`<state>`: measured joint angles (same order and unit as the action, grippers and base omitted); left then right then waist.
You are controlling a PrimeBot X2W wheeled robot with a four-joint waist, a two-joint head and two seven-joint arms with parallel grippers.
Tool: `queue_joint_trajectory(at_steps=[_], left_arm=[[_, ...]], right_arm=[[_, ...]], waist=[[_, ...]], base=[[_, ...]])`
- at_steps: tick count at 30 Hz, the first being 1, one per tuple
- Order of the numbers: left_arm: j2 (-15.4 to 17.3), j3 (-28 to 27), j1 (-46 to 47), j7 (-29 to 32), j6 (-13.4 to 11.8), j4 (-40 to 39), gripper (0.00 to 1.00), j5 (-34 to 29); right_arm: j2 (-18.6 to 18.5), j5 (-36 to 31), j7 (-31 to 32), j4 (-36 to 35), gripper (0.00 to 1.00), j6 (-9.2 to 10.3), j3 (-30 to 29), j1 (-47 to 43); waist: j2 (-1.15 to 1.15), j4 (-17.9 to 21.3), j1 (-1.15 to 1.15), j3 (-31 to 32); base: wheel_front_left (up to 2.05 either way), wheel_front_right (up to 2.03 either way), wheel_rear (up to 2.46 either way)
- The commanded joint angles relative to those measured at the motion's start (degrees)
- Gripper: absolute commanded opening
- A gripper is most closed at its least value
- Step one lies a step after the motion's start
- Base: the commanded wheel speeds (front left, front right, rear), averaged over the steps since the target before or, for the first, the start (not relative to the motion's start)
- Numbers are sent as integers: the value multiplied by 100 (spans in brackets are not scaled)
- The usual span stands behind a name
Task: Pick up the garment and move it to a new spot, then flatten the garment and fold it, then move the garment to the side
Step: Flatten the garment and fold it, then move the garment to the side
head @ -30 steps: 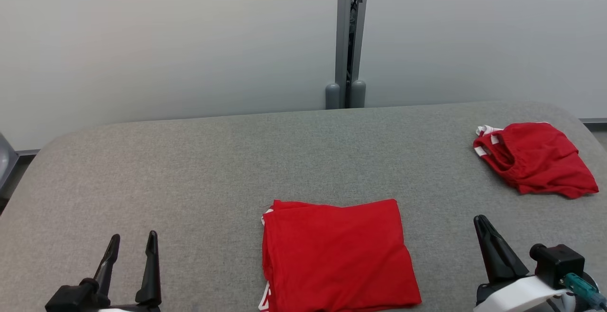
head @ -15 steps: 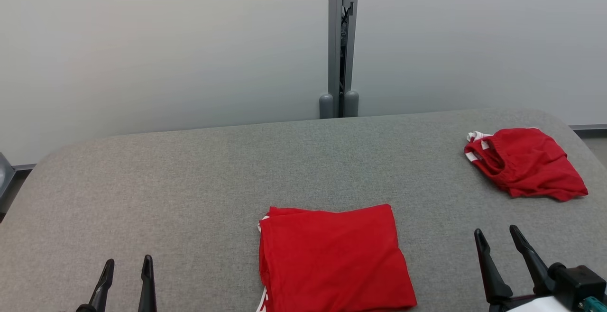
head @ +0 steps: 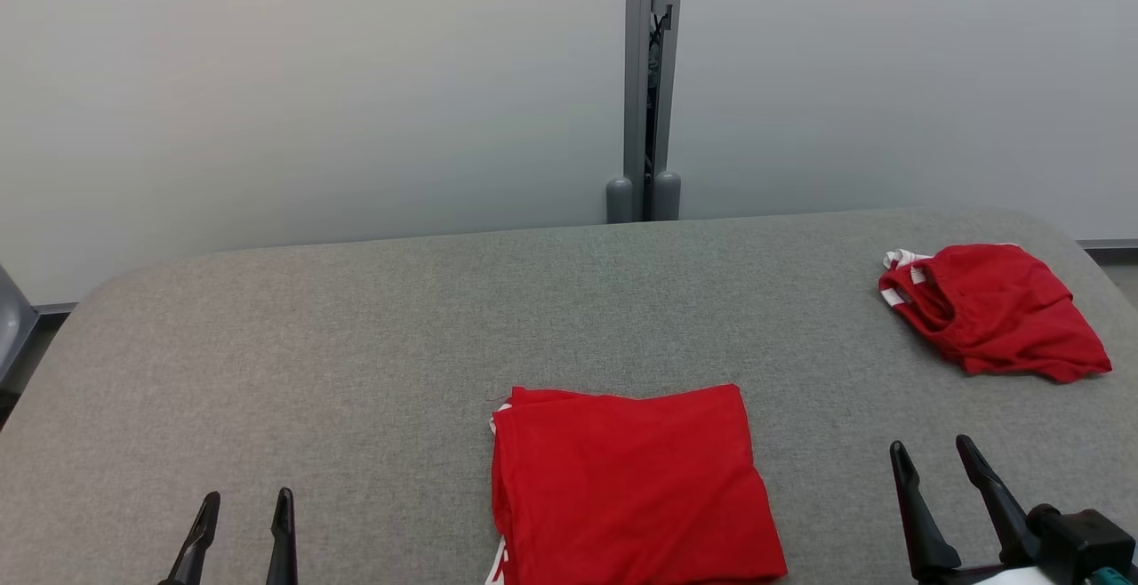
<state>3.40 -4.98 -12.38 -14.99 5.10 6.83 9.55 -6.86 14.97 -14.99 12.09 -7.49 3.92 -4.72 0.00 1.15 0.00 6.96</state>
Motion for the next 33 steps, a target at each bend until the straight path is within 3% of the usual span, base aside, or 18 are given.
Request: queue_joint_trajectory(at_steps=[1, 22, 33], left_arm=[[57, 6, -19, -25, -31, -35, 100, -47], [157, 84, -119, 76, -253, -241, 100, -119], [146, 187, -32, 128, -302, -308, 100, -95]], right_arm=[[-2, -31, -18, 24, 100, -1, -21, -24], [45, -35, 29, 151, 100, -1, -35, -49], [-74, -36, 287, 597, 100, -1, 602, 691]], waist=[[0, -8, 0, 1], [0, -71, 0, 67], [0, -145, 0, -31]], base=[[0, 0, 0], [0, 0, 0], [0, 0, 0]])
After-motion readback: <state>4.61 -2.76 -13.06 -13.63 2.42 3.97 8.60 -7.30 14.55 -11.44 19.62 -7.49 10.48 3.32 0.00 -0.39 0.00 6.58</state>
